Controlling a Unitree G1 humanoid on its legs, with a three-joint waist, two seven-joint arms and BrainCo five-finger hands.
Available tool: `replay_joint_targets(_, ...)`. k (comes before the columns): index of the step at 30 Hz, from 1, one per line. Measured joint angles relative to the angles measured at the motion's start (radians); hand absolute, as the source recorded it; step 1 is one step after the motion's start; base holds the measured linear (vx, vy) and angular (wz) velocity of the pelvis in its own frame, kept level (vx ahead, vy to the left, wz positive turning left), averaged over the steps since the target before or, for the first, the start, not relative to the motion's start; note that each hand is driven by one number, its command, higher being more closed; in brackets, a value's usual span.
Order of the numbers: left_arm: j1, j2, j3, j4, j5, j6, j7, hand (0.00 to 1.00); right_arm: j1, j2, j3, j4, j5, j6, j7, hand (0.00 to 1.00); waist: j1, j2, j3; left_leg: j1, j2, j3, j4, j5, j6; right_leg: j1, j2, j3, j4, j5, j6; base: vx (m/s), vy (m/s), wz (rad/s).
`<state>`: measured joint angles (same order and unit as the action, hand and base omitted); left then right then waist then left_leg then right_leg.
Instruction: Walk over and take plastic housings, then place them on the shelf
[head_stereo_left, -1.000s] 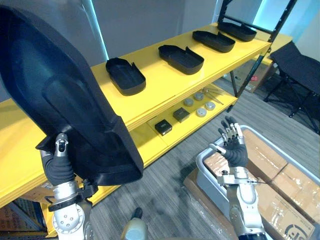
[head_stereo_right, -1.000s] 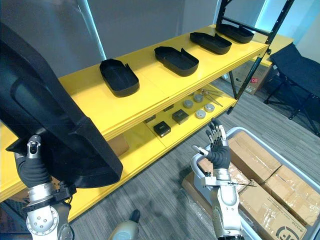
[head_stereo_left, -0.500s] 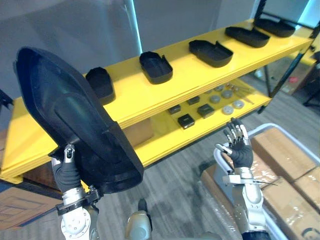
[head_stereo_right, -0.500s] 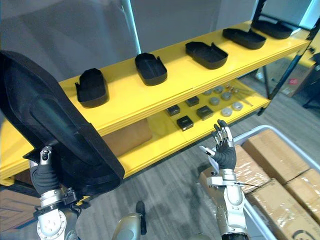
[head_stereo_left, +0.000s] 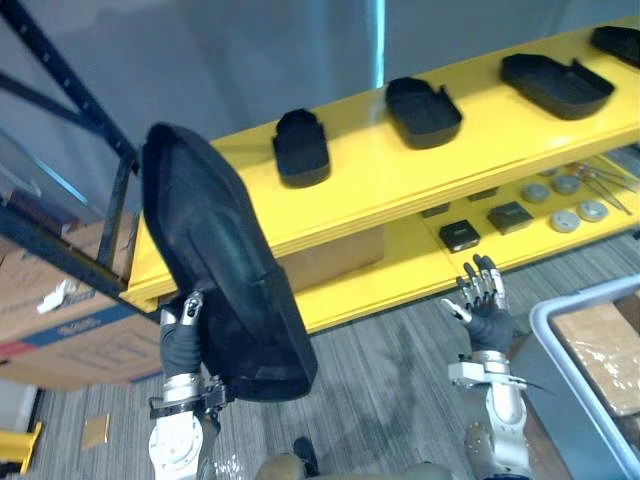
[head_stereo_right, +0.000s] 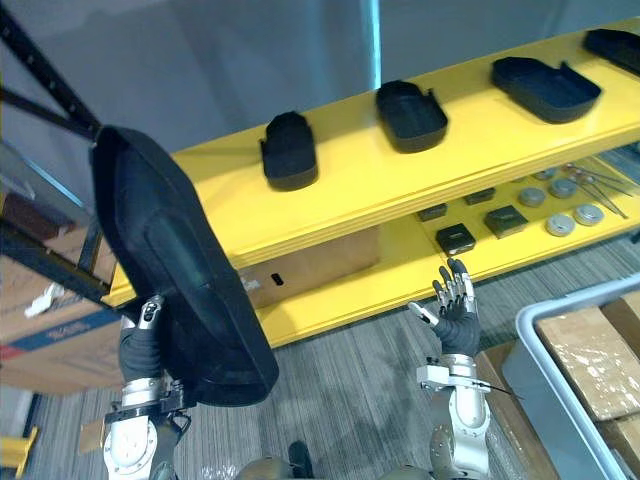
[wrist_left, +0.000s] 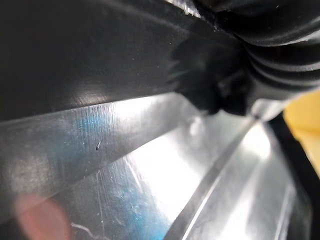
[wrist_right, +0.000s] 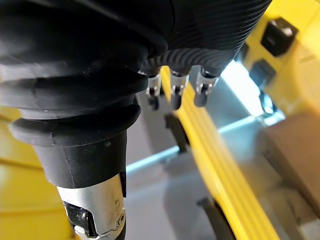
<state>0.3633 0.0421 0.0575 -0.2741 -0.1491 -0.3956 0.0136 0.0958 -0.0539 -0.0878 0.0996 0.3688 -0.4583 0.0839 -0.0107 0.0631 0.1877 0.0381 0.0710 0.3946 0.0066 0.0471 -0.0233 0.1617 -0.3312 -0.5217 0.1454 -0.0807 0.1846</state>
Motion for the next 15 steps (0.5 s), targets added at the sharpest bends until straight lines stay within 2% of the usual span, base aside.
replay_joint_targets(1, -0.002, 0.004, 0.001, 0.0, -0.003, 0.0, 0.002, 1.0, -0.011, 0.002, 0.013, 0.004, 0.001, -0.004, 0.001, 0.0, 0.0, -0.006, -0.004, 0.02, -0.012, 0.001, -0.03, -0.005, -0.016, 0.006, -0.005, 0.0, -0.003, 0.002, 0.003, 0.02, 0.123, -0.02)
replay_joint_targets(5, -0.013, 0.023, -0.001, -0.003, -0.003, 0.004, 0.003, 1.0, -0.008, 0.022, 0.052, 0.022, -0.001, -0.004, -0.003, 0.0, -0.002, -0.039, -0.014, 0.034, -0.038, 0.0, -0.06, -0.004, -0.017, 0.012, -0.023, -0.003, -0.002, 0.007, 0.004, -0.01, 0.097, 0.05)
replay_joint_targets(7, -0.032, 0.028, -0.008, -0.003, -0.004, 0.007, -0.002, 1.0, 0.0, 0.039, 0.054, 0.025, -0.005, -0.003, -0.004, 0.0, -0.007, -0.05, -0.008, 0.047, -0.052, -0.013, -0.077, -0.006, -0.017, 0.007, -0.038, -0.003, 0.043, 0.003, -0.01, -0.01, 0.07, 0.23)
replay_joint_targets(8, -0.05, 0.028, -0.031, 0.0, -0.004, 0.008, -0.014, 1.0, 0.02, 0.039, 0.051, 0.024, -0.027, -0.003, -0.02, 0.0, -0.013, -0.047, 0.003, 0.053, -0.042, -0.041, -0.078, -0.007, -0.016, -0.003, -0.049, 0.013, 0.134, 0.014, -0.028, -0.05, 0.081, 0.68)
replay_joint_targets(9, -0.064, 0.031, -0.05, -0.001, -0.001, 0.008, -0.029, 1.0, 0.042, 0.039, 0.052, 0.023, -0.044, 0.003, -0.034, 0.0, -0.028, -0.041, 0.012, 0.057, -0.03, -0.083, -0.068, -0.009, -0.012, -0.031, -0.047, 0.063, 0.246, 0.044, -0.077, -0.05, 0.062, 0.78)
replay_joint_targets(10, -0.071, 0.035, -0.057, -0.004, -0.001, 0.007, -0.033, 1.0, 0.043, 0.038, 0.052, 0.022, -0.052, 0.004, -0.042, 0.0, -0.033, -0.034, 0.017, 0.064, -0.021, -0.099, -0.065, -0.01, -0.011, -0.055, -0.044, 0.105, 0.308, 0.066, -0.11, -0.05, 0.053, 0.77)
replay_joint_targets(11, -0.089, 0.04, -0.068, -0.009, -0.002, 0.005, -0.038, 1.0, 0.047, 0.036, 0.05, 0.006, -0.074, 0.004, -0.056, 0.0, -0.041, -0.015, 0.034, 0.062, 0.009, -0.136, -0.067, -0.013, -0.007, -0.119, -0.016, 0.195, 0.396, 0.02, -0.145, -0.04, -0.014, 0.78)
replay_joint_targets(12, -0.119, 0.05, -0.079, -0.009, -0.003, 0.005, -0.038, 1.0, 0.048, 0.038, 0.058, -0.023, -0.091, 0.003, -0.062, 0.0, -0.044, -0.013, 0.035, 0.03, 0.036, -0.179, -0.071, -0.013, -0.007, -0.148, 0.049, 0.251, 0.328, -0.059, -0.121, -0.03, -0.042, 0.85)
replay_joint_targets(13, -0.142, 0.055, -0.082, -0.008, -0.007, 0.012, -0.037, 1.0, 0.044, 0.038, 0.06, -0.037, -0.089, 0.003, -0.061, 0.0, -0.043, -0.014, 0.036, 0.011, 0.045, -0.198, -0.079, -0.014, -0.008, -0.164, 0.08, 0.268, 0.274, -0.076, -0.123, 0.02, -0.028, 0.85)
replay_joint_targets(14, -0.188, 0.078, -0.079, 0.004, -0.007, 0.019, -0.03, 1.0, 0.017, 0.057, 0.064, -0.04, -0.117, 0.002, -0.071, 0.0, -0.032, -0.078, 0.038, -0.014, 0.008, -0.182, -0.058, -0.049, 0.016, -0.207, 0.077, 0.311, 0.139, -0.083, -0.12, 0.1, -0.049, 0.48)
replay_joint_targets(15, -0.213, 0.103, -0.066, 0.004, -0.007, 0.02, -0.015, 1.0, -0.011, 0.069, 0.076, -0.053, -0.145, 0.004, -0.081, 0.0, -0.022, -0.135, 0.06, -0.074, 0.0, -0.123, 0.13, -0.075, 0.039, -0.22, 0.046, 0.336, 0.057, -0.089, -0.115, 0.14, -0.082, 0.5)
